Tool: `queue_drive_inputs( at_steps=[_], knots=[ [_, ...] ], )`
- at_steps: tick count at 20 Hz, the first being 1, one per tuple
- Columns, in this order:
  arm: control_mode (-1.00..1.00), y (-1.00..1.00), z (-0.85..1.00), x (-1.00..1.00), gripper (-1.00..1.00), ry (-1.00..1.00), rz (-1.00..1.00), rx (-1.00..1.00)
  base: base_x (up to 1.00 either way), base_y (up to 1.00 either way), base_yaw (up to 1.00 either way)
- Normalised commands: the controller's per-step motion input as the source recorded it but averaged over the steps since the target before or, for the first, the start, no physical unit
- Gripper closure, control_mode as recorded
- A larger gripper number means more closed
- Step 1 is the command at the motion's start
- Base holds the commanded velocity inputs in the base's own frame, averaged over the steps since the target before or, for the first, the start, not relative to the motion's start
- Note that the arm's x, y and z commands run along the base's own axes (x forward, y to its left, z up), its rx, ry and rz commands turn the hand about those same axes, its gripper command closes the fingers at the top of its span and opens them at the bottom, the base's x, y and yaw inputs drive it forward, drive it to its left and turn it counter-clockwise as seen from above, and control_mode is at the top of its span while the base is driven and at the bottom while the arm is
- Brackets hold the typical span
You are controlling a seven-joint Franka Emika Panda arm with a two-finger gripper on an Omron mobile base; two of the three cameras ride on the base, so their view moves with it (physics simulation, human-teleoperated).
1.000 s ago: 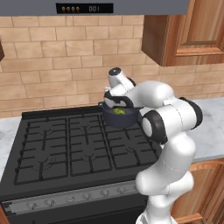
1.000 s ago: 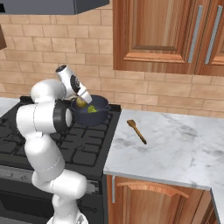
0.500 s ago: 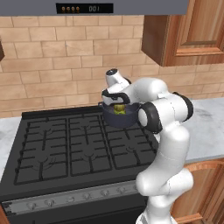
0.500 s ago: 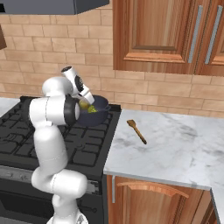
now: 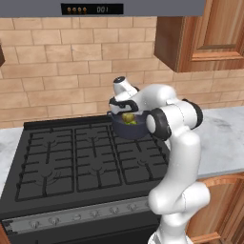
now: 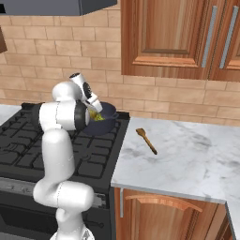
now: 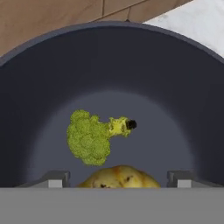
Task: Put the squash and broccoli in the pot. Retrieve the spatula and lightly stir the vegetables in the pot.
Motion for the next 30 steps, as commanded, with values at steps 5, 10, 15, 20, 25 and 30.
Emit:
queue_drive_inputs(
  at_steps=[5, 10, 15, 20, 25, 30],
  knots=[
    [-1.0, 0.0, -0.21, 0.12, -1.0, 0.0, 0.0, 0.0, 0.0, 0.0, 0.0],
    [-1.0, 0.0, -0.19, 0.01, -1.0, 0.0, 0.0, 0.0, 0.0, 0.0, 0.0],
    [-1.0, -0.12, 0.01, 0.0, -1.0, 0.0, 0.0, 0.03, 0.0, 0.0, 0.0],
    [-1.0, -0.18, 0.16, -0.13, -1.0, 0.0, 0.02, 0.08, 0.0, 0.0, 0.0],
    [-1.0, -0.25, 0.46, -0.4, -1.0, 0.0, 0.02, 0.13, 0.0, 0.0, 0.0],
    [-1.0, -0.19, 0.29, -0.93, -1.0, -0.01, 0.09, 0.09, 0.0, 0.0, 0.0]
  ],
)
